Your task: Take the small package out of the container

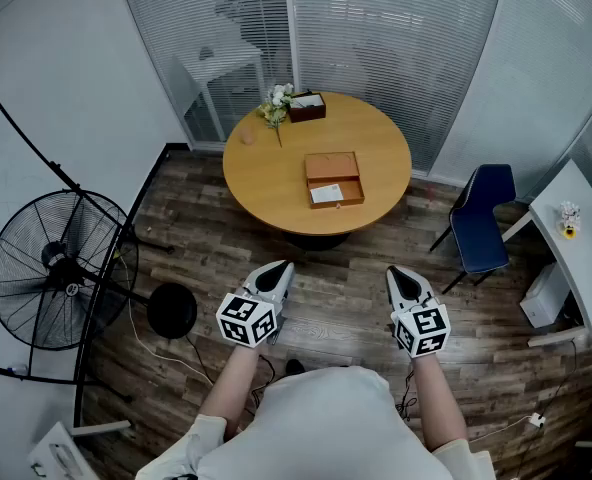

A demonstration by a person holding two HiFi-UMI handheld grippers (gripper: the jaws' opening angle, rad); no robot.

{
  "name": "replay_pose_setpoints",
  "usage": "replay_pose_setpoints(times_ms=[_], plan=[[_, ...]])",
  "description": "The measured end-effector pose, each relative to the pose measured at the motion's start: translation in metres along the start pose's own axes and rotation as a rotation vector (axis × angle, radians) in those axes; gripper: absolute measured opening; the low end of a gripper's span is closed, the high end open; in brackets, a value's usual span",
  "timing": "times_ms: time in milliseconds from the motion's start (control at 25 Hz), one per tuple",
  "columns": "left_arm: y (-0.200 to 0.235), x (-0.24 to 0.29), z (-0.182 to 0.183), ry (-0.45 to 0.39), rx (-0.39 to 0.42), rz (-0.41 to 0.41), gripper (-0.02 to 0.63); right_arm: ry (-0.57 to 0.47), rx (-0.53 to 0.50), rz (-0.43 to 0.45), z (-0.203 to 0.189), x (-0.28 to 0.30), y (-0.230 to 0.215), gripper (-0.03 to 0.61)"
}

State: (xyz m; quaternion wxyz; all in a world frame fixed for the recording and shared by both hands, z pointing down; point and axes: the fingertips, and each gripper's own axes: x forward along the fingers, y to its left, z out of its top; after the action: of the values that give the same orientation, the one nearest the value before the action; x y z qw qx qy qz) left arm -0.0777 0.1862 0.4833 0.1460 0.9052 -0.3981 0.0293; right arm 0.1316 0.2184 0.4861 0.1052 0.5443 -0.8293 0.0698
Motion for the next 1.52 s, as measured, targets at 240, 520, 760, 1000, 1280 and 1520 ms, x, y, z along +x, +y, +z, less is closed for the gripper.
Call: replay_pose_setpoints(times_ms=[240,520,760,1000,1280,1520], plan=[[-0.004,-0.009,-0.001,0.004,-0.005,0.003,0.018,-0.003,-0.001,0.003,0.000,-0.007,0.006,0.003],[-0.002,-0.017,-0.001,0.002,-0.002,-0.001,0.018,-0.005,-0.005,0.000,0.003,-0.007,0.015,0.002],[0.000,-0.024,-0.003,0.002,0.001,-0.017,0.018,-0.012,0.017,-0.025,0.003,-0.008,0.022,0.003],[0.008,-0.030,-0.005,0.008,0.000,-0.037,0.018,-0.025,0.026,-0.056,0.003,-0.008,0.031,0.006],[0.021,-0.036,-0.005,0.016,0.000,-0.063,0.018,-0.007,0.035,-0.079,-0.001,-0.001,0.044,0.163],[0.033,-0.048,-0.007,0.016,-0.006,-0.080,0.018,0.003,0.037,-0.083,-0.003,0.004,0.064,0.187]])
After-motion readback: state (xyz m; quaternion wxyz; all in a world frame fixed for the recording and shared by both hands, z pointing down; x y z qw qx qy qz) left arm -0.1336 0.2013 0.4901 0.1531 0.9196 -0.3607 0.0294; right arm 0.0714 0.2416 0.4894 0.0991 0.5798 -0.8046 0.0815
